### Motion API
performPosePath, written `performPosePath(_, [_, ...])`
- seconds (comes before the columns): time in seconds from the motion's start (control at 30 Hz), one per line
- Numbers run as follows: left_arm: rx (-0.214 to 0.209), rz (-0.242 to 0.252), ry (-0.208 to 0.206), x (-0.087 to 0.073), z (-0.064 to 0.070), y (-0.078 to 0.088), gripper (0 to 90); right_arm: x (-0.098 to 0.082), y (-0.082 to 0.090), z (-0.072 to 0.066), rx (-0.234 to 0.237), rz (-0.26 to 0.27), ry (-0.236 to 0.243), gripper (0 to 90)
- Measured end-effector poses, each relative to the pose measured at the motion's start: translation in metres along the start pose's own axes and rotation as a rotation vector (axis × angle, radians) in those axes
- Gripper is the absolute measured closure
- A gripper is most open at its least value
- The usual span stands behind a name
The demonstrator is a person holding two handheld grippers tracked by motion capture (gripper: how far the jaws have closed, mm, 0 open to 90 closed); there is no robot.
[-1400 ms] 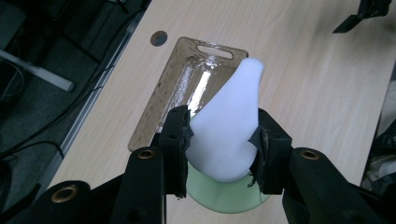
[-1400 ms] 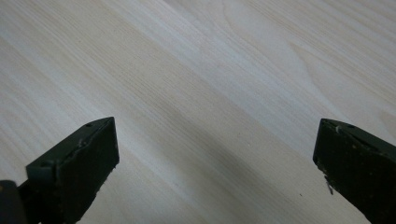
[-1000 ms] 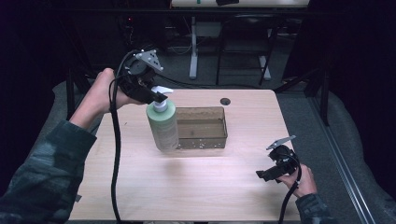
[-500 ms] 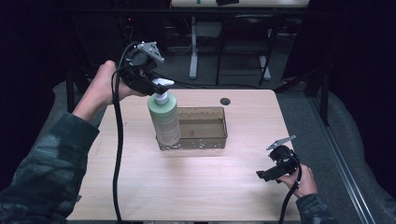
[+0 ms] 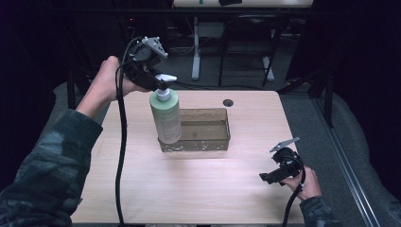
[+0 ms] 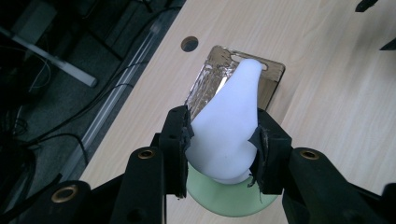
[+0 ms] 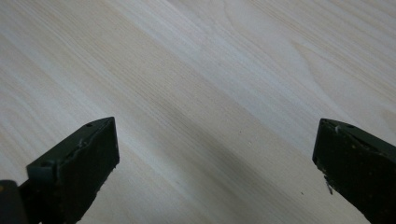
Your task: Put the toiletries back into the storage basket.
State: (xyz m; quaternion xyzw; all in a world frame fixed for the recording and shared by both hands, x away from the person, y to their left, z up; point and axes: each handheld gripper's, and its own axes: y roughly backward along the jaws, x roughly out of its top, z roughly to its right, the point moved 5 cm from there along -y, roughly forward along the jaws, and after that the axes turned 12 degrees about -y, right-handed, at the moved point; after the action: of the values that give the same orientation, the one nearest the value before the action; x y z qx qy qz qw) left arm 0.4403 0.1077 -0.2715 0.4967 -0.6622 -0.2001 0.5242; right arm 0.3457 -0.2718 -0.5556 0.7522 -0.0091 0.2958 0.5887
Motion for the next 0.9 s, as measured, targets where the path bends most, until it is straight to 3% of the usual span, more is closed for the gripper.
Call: performPosePath(0.9, [0.026, -0.004, 0.035, 0.000, -0.014, -0.013, 62.3, 0.000, 0.001, -0.001, 0.000, 0.003, 0.004, 0.5])
